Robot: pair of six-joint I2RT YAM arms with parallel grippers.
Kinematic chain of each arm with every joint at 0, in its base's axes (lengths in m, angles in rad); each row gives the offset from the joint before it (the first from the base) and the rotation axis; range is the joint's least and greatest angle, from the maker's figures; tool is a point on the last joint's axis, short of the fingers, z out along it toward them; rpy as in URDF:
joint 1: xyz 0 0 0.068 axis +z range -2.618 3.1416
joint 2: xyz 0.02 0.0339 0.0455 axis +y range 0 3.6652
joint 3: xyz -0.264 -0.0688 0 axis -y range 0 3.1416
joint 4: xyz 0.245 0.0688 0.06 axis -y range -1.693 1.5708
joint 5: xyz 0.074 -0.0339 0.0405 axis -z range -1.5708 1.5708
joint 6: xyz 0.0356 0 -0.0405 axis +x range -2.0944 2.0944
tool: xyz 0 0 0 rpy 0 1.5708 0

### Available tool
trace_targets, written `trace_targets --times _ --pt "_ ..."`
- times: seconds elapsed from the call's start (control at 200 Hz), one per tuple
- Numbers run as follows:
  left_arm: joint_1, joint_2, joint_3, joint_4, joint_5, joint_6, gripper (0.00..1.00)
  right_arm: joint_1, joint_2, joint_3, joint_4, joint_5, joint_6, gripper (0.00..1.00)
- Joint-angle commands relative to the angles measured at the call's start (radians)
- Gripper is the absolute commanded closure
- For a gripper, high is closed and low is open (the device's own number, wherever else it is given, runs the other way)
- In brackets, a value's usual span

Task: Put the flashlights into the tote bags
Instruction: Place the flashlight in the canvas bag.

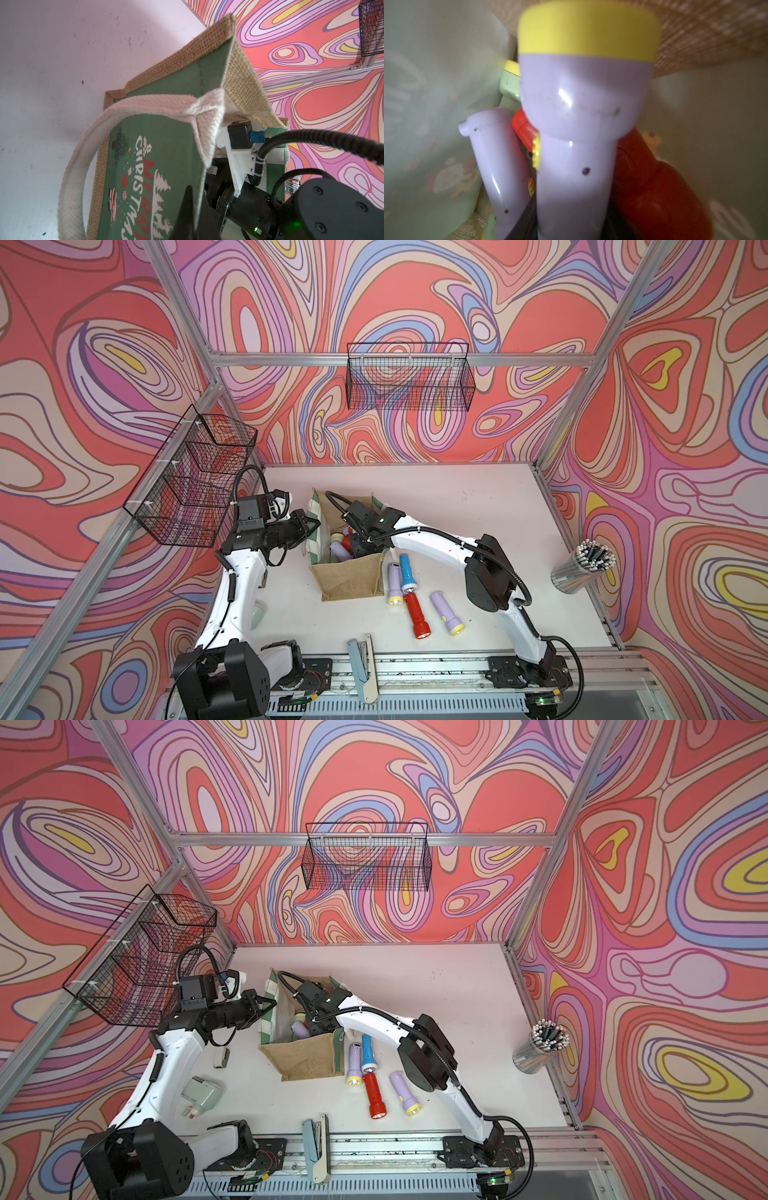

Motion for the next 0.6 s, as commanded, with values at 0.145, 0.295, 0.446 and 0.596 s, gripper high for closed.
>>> trace_targets --times 0.145,0.295,0.446,0.596 --pt "0.001 -0.021 0.005 -0.008 -0.007 0.015 1.0 -0.015 -0.043 0.05 -0.024 -0.079 -0.038 0.55" --pt "0.002 -0.022 0.003 -0.006 -0.009 0.015 1.0 -0.015 -0.075 0.064 -0.03 -0.113 -0.052 0.49" --pt "0.001 -0.02 0.004 -0.004 -0.002 0.01 1.0 -0.014 -0.124 0.051 -0.022 -0.113 -0.068 0.44" --pt "0.001 -0.02 0.004 -0.003 0.001 0.009 1.0 -0.014 -0.15 0.042 -0.019 -0.117 -0.081 0.43"
